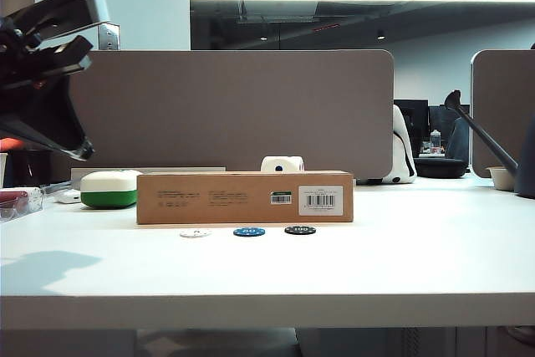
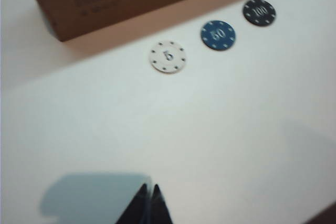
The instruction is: Push the chip with the lowest value in the row forward next to the rectangular box.
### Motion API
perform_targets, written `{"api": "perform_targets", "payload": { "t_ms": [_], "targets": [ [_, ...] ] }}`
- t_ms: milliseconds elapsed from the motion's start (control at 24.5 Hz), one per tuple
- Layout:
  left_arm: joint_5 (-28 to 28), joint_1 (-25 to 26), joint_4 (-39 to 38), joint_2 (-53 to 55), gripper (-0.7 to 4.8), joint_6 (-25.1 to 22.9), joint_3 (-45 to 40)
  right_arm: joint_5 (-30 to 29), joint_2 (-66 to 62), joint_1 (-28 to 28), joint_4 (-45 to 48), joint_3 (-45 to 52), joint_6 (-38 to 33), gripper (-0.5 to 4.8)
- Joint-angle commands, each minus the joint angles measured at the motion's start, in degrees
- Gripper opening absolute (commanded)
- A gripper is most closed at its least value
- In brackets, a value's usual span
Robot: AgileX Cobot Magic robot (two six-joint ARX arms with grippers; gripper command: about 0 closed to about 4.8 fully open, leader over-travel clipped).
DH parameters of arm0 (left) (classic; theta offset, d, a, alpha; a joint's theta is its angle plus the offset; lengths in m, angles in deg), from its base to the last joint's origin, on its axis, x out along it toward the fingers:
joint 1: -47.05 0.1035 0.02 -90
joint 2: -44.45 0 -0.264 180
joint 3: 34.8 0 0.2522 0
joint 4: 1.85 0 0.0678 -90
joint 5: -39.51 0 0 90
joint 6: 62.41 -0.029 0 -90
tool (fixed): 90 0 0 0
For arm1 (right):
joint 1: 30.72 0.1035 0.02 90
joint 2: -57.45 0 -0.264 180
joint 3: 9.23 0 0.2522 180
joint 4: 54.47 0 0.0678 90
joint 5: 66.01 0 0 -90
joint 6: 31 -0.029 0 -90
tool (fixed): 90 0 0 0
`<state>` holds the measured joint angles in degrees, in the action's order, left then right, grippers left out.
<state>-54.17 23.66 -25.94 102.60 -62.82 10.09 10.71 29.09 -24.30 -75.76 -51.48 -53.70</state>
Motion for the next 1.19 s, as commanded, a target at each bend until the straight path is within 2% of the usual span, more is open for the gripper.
{"api": "perform_targets", "payload": {
  "t_ms": [41,245,572,736,818,899,1186],
  "targets": [
    [-0.02,3.96,2.80,-0.22,-0.05,-0.02,0.20,-3.67,-14.01,2.80,-1.49,-7.21,4.17,-0.09],
    [0.11,3.91,4.35,-0.22,-0.05,-0.02,0.22,-3.82,-32.39,11.91,-1.81,-15.45,5.25,-0.09],
    [-0.20,0.63,4.46,-0.20,-0.05,-0.02,0.22,-3.87,-60.13,25.16,-2.62,-31.87,9.73,-0.09],
    [-0.20,0.20,4.42,-0.22,-0.05,-0.02,0.22,-3.93,-72.72,29.09,-7.23,-42.71,12.07,-0.09],
    [-0.17,0.20,4.44,-0.22,-0.05,-0.02,0.22,-5.90,-76.59,30.27,-7.74,-45.90,12.48,-0.09],
    [-0.17,0.22,4.42,-0.22,-0.05,-0.02,0.20,-8.37,-79.82,31.06,-7.72,-48.41,12.52,-0.09],
    [-0.20,0.17,4.42,-0.24,-0.05,-0.02,0.22,-9.77,-88.72,32.54,-7.76,-53.22,13.53,-0.09]
  ]
}}
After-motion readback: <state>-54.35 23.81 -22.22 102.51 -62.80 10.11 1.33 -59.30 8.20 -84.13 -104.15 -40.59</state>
